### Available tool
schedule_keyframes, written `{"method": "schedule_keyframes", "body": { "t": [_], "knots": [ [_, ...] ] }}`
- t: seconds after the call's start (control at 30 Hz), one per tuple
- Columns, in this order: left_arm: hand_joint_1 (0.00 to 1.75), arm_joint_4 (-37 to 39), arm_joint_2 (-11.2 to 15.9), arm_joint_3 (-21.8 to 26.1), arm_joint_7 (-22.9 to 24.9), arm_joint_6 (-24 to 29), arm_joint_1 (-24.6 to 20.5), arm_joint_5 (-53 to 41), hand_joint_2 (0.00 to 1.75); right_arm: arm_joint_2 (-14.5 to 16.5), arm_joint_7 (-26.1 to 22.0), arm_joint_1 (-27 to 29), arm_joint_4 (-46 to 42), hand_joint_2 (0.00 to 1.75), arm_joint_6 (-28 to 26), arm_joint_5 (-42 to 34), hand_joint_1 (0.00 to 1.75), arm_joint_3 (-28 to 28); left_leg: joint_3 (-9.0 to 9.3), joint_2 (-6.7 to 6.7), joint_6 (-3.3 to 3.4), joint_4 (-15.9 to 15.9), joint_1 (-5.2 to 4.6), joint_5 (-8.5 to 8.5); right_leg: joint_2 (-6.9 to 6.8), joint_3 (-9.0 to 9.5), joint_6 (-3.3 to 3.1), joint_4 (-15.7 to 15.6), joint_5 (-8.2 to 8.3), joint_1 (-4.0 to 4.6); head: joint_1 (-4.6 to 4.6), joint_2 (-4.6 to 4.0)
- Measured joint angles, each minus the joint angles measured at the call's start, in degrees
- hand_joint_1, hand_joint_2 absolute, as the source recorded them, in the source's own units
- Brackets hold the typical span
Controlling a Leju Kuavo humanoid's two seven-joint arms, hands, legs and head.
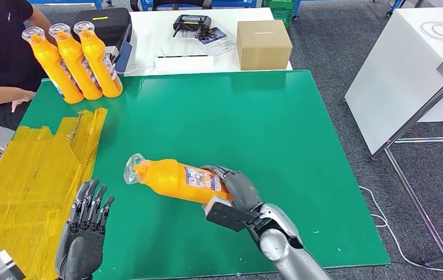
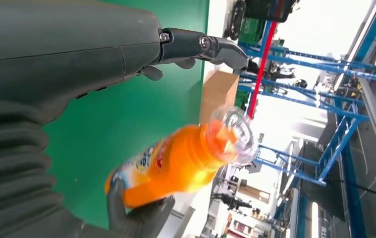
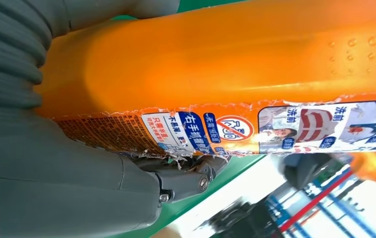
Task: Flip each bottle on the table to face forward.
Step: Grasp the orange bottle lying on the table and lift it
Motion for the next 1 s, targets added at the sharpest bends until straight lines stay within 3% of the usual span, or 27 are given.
{"method": "schedule_keyframes", "body": {
  "t": [0.5, 1.0],
  "knots": [
    [0.00, -0.01, 0.74, -2.09, 0.84, 0.60, 0.02, 1.69, 1.75, 4.22, -1.21, -0.11, 1.93, 1.75, -2.27, -1.19, 1.75, 3.27, -0.04, 0.00, 0.00, -0.01, 0.02, 0.00, 0.00, -0.03, 0.00, 0.00, 0.00, 0.04, 0.01, 0.00],
    [0.00, -0.33, 0.75, -2.49, 0.54, 1.05, 0.78, 1.29, 1.75, 8.12, -4.72, 2.74, -1.85, 1.75, -4.49, -5.31, 1.75, 3.39, -0.04, 0.01, 0.00, -0.01, 0.02, 0.00, 0.00, -0.04, -0.01, 0.00, 0.00, 0.03, 0.01, 0.00]
  ]
}}
